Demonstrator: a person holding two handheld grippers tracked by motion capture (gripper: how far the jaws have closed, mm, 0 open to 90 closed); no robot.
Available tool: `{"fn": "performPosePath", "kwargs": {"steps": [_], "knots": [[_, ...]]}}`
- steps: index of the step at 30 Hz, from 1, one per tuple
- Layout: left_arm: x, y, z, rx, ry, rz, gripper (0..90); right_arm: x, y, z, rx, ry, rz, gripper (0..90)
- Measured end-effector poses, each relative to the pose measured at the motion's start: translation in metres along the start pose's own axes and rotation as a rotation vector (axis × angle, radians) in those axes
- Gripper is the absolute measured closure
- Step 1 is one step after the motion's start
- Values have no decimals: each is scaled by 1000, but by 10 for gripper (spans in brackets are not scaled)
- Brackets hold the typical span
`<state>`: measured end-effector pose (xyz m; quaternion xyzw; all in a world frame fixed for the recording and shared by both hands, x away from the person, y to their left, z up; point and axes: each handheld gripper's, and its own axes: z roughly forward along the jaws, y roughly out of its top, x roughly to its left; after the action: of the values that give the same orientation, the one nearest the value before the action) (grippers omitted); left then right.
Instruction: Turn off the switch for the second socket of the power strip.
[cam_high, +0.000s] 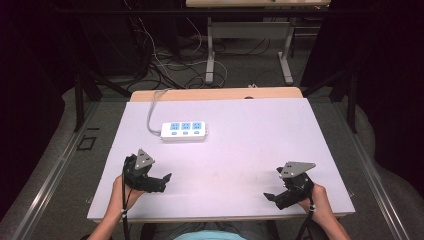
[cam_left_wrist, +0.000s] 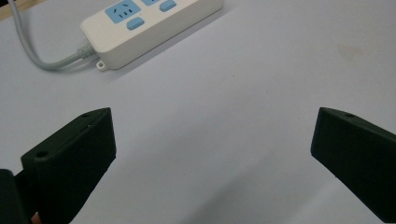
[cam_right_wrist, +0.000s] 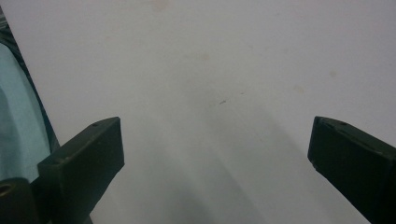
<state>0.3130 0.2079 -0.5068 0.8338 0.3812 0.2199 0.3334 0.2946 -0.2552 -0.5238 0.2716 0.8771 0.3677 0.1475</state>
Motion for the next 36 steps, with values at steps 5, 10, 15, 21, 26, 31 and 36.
{"fn": "performPosePath", "kwargs": {"steps": [5, 10, 15, 21, 26, 31, 36], "knots": [[-1, -7, -6, -4, 0, 0, 0, 0, 0, 0, 1, -1, 5, 31], [-4, -14, -11, -5, -2, 8, 0, 0, 0, 0, 1, 1, 1, 31], [-5, -20, -18, -17, 1, 11, 0, 0, 0, 0, 4, 6, 0, 30], [-6, -28, -23, -29, -1, 5, 0, 0, 0, 1, -4, -1, 2, 31], [-6, -33, -28, -34, -7, 8, 0, 0, 0, 1, -3, -2, 3, 31], [-7, -40, -30, -41, -4, -4, 0, 0, 0, 2, -2, -8, 1, 31], [-8, -42, -30, -41, -4, 4, 0, 0, 0, 1, 8, 4, -3, 30]]}}
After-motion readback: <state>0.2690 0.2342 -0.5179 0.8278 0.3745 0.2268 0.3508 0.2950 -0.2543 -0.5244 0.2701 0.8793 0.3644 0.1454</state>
